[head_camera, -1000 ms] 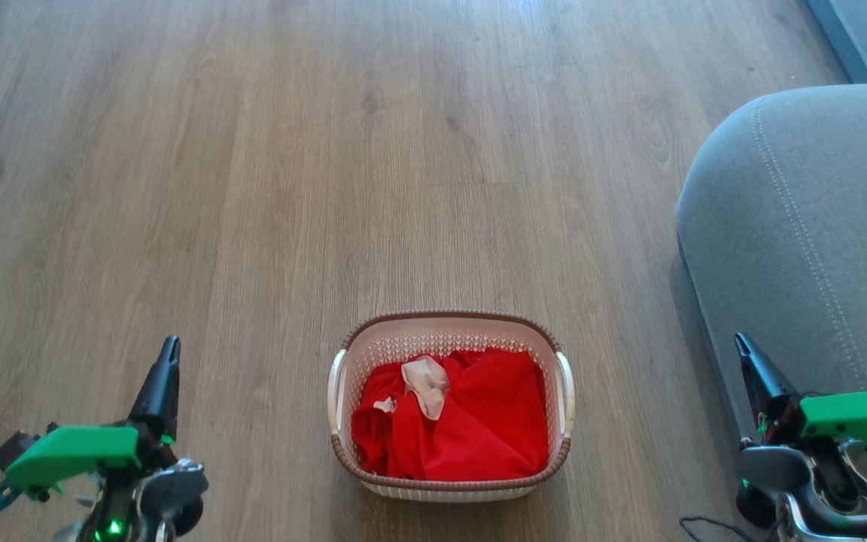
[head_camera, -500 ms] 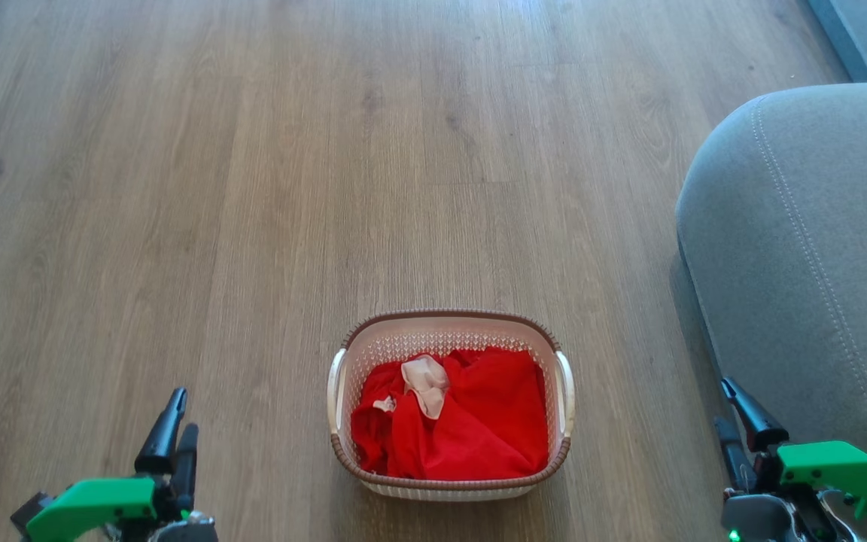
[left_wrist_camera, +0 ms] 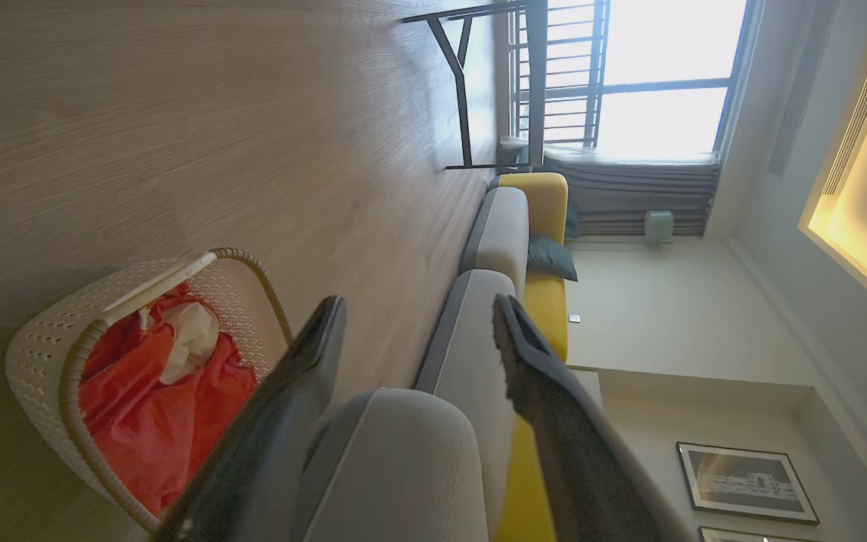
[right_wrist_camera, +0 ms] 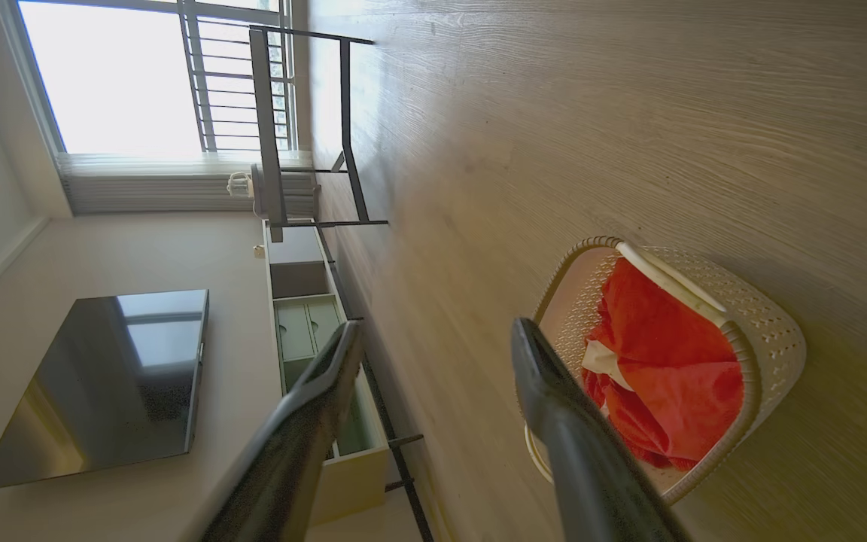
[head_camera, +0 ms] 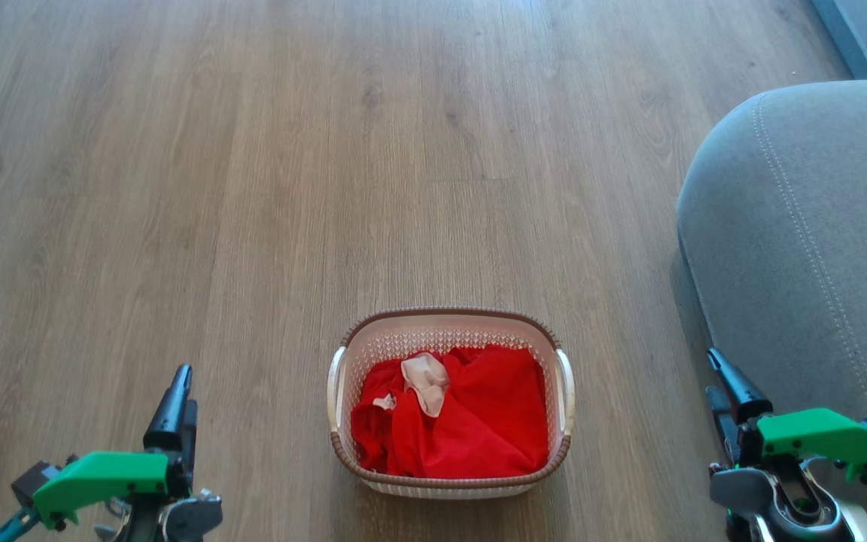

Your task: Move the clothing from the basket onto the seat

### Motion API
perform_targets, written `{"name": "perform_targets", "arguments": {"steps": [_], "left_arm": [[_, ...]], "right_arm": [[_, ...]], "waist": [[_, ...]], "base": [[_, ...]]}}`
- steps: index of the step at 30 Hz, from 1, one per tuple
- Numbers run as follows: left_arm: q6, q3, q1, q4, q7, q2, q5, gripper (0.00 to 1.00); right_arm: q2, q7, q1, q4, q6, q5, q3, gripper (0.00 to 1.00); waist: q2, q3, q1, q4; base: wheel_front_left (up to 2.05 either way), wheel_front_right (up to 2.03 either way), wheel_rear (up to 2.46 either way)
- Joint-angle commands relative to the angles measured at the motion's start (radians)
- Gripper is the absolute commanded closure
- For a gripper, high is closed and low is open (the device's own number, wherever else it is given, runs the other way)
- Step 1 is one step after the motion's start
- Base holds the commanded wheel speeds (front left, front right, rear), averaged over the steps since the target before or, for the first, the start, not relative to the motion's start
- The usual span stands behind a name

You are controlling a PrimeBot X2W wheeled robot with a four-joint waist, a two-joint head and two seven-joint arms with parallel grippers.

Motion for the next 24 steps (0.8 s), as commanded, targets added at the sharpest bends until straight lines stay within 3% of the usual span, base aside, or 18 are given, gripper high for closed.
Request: {"name": "perform_targets", "arguments": {"steps": [1,24], "left_arm": [[-0.002,0.002,-0.057,-0.024,-0.01,0.018,0.017,0.0],[-0.003,-0.016,-0.129,-0.019,-0.077,0.031,0.337,0.0]], "right_arm": [[-0.023,-0.016,-0.063,-0.027,0.002,-0.016,0.01,0.0],[-0.072,-0.084,-0.158,-0.004,0.003,-0.254,0.12,0.0]], "waist": [[0.0,0.0,0.0,0.0],[0.0,0.012,0.0,0.0]], "base": [[0.0,0.0,0.0],[0.0,0.0,0.0]]}}
